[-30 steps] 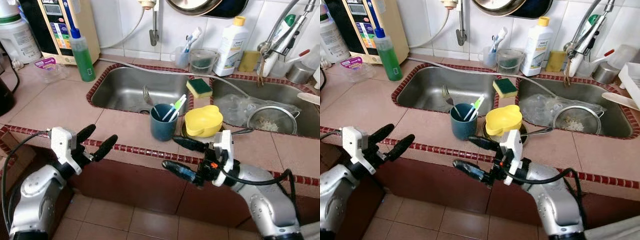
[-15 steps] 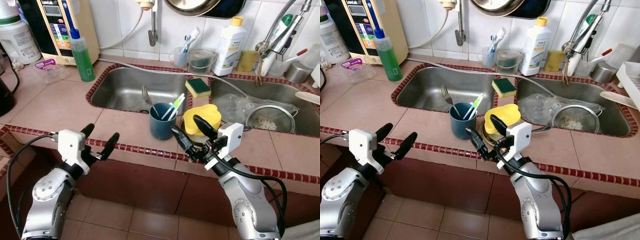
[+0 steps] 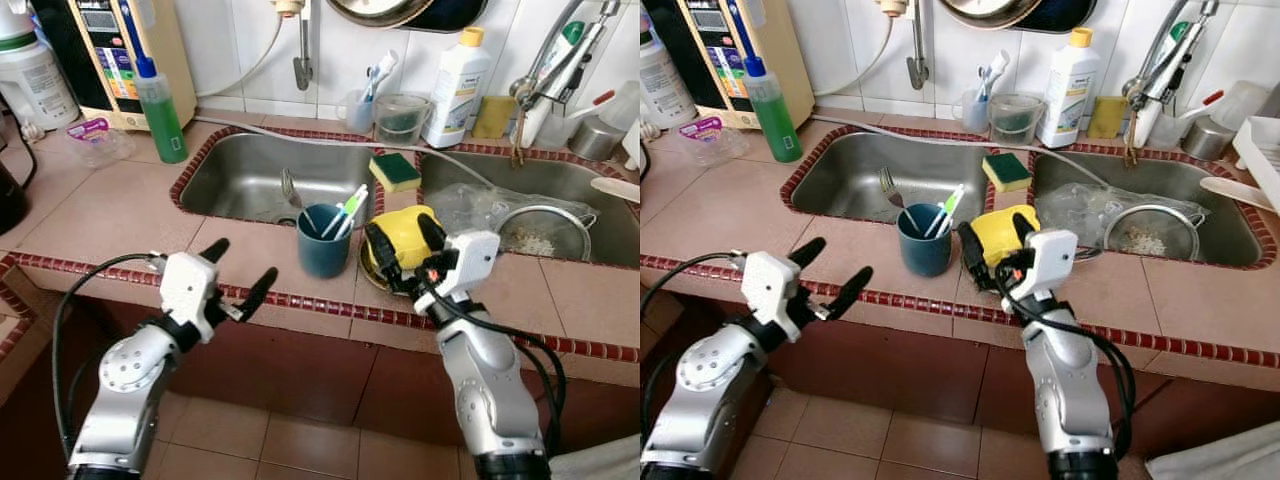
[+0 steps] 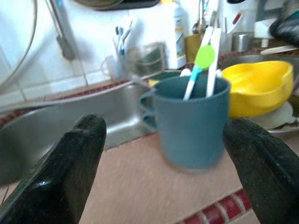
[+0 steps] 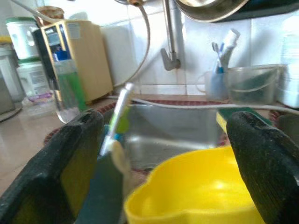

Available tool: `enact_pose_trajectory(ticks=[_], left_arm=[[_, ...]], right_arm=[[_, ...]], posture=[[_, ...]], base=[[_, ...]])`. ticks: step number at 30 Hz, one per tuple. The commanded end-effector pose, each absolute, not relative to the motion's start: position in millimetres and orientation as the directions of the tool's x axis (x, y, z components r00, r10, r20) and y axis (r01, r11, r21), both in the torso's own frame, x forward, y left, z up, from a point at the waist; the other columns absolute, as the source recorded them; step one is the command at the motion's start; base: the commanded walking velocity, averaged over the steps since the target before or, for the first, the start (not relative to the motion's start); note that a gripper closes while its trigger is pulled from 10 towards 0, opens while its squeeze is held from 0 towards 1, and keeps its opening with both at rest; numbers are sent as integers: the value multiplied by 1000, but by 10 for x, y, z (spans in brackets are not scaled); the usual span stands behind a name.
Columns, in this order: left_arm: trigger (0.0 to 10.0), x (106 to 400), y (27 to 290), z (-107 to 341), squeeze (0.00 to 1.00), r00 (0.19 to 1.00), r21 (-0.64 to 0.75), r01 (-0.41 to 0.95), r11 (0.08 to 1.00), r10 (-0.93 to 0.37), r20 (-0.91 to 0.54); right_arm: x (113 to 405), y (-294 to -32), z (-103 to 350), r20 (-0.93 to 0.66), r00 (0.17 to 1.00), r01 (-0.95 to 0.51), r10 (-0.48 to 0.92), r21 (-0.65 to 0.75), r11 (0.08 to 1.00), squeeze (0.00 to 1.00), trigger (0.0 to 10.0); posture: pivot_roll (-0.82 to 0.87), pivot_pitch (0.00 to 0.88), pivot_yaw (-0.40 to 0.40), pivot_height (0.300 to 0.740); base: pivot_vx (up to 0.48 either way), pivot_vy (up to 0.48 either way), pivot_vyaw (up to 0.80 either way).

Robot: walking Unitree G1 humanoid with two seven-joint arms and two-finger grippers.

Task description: Kitchen organization

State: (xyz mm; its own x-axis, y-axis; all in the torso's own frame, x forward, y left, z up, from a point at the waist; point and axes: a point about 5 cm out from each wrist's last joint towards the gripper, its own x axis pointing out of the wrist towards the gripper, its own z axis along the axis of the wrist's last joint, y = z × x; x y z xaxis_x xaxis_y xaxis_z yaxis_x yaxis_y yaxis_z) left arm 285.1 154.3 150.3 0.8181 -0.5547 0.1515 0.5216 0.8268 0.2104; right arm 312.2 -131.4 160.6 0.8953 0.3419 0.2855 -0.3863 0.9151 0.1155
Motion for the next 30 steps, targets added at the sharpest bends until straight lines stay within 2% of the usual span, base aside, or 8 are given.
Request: enact_pose_trajectory(ticks=[1,23,30], left_arm=[[10000,2820,1441,1548,0,797,240,542,806,-583,158],[10000,2727,1247,1598,0,779,221,561,797,-599,184],[10000,2695,1150,1597,0,768,205,579,789,-613,189]], right_arm=[[3180,-1343,1636,289,895,-378,338,95,921,0,10000],[3480,-1286,1737,318,873,-416,369,94,904,0,10000],[3639,-1225,1791,327,874,-439,361,210,873,0,10000]], posture=[[-55,60,17,740],[-22,45,3,740],[-13,35,2,740]], base=[[0,0,0],[0,0,0],[0,0,0]])
